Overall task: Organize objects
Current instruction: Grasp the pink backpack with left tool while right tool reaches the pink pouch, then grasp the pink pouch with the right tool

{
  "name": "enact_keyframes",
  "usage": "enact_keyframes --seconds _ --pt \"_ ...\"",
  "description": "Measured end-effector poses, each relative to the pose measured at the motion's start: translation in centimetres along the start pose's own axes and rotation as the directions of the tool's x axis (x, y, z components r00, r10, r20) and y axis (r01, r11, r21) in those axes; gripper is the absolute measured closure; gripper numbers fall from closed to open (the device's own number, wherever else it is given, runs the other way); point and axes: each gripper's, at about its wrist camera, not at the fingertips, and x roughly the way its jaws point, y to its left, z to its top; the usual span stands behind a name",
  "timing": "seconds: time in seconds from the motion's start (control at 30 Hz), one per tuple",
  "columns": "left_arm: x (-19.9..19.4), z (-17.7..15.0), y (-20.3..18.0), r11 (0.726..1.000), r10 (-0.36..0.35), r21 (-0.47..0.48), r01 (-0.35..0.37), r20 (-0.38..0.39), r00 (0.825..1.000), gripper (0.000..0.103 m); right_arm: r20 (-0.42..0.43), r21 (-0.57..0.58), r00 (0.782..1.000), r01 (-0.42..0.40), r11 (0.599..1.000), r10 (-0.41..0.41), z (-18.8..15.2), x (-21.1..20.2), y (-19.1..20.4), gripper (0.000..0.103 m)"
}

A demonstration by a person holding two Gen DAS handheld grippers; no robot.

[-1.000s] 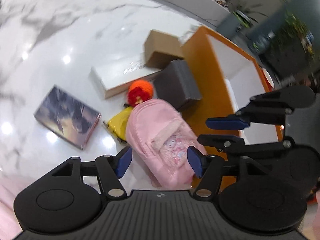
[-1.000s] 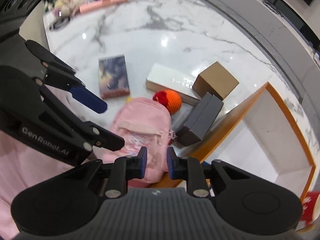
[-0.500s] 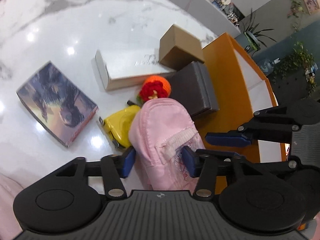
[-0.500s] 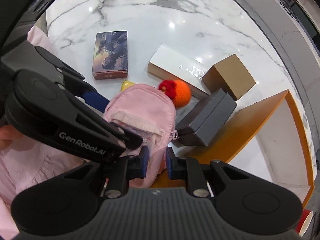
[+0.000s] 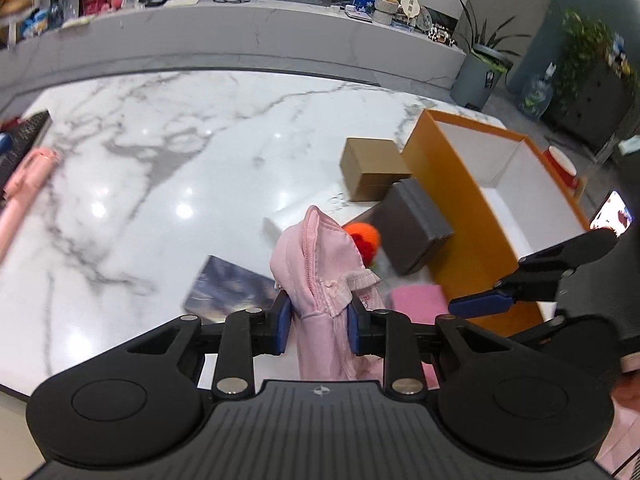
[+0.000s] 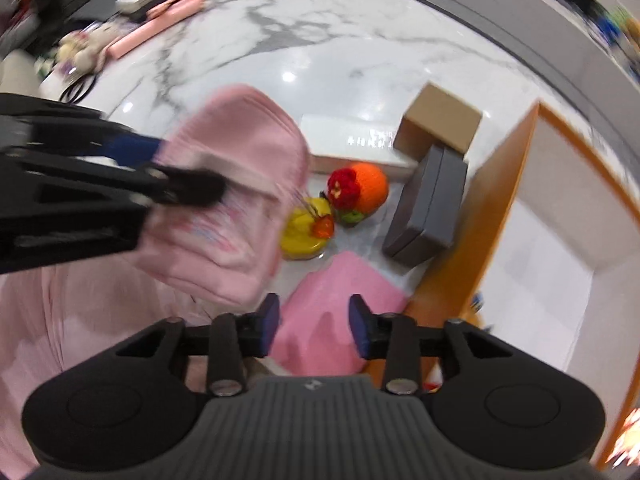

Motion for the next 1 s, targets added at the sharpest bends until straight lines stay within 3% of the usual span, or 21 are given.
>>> enact_keyframes --seconds 0.1,0.2,0.3,0.43,0.6,0.67,0.7,0.73,0.87,0.93,1.0 --pt "-0.3 -0.4 0.4 1.0 0.019 0.013 -0.019 0.012 1.0 0.072 0.005 0.05 0.999 0.045 0.998 -0.045 -0.1 1.7 1.4 0.058" --pt "0.0 -0.5 1.4 1.0 0.014 -0.001 -0.014 0.015 1.0 0.072 0.006 0.073 0.996 0.087 0.994 -0.087 0.1 3.4 2.4 0.035" --pt "0.1 -0.6 1.9 1.0 0.018 0.007 -0.018 0.022 1.0 0.072 -0.001 0.071 0.987 0.16 0.985 -0.16 0.4 4.9 3.0 0.034" --pt "0.2 -0.5 2.5 1.0 0.0 0.006 0.0 0.031 1.0 0.072 -0.037 0.111 0.981 0.195 0.974 -0.192 0.6 6.4 3.0 0.034" --pt "0.3 -0.4 2.8 1.0 -0.011 0.012 0.011 0.039 0.999 0.072 -0.035 0.109 0.958 0.286 0.952 -0.283 0.3 7.5 3.3 0.03" --pt "0.3 -0.5 2.8 1.0 -0.02 0.013 0.019 0.038 0.999 0.072 -0.036 0.119 0.956 0.294 0.948 -0.291 0.3 7.5 3.2 0.033" --pt "0.3 -0.5 2.8 1.0 -0.022 0.016 0.021 0.039 0.999 0.072 -0.04 0.116 0.95 0.313 0.943 -0.31 0.3 7.5 3.2 0.046" --pt "0.3 -0.6 2.8 1.0 -0.023 0.019 0.022 0.039 0.999 0.072 -0.043 0.108 0.946 0.324 0.94 -0.322 0.3 7.4 3.2 0.046" --pt "0.1 -0.9 2.8 0.999 -0.019 0.028 0.018 0.035 0.999 0.072 -0.039 0.119 0.958 0.287 0.951 -0.284 0.1 6.7 2.6 0.052" --pt "-0.1 -1.1 2.8 0.999 -0.016 0.034 0.015 0.027 1.0 0.072 -0.024 0.143 0.964 0.266 0.953 -0.265 0.0 5.8 2.6 0.062" --pt "-0.2 -1.4 2.6 0.999 -0.014 0.045 0.013 0.018 1.0 0.072 -0.011 0.163 0.971 0.237 0.958 -0.239 -0.2 5.0 2.5 0.065"
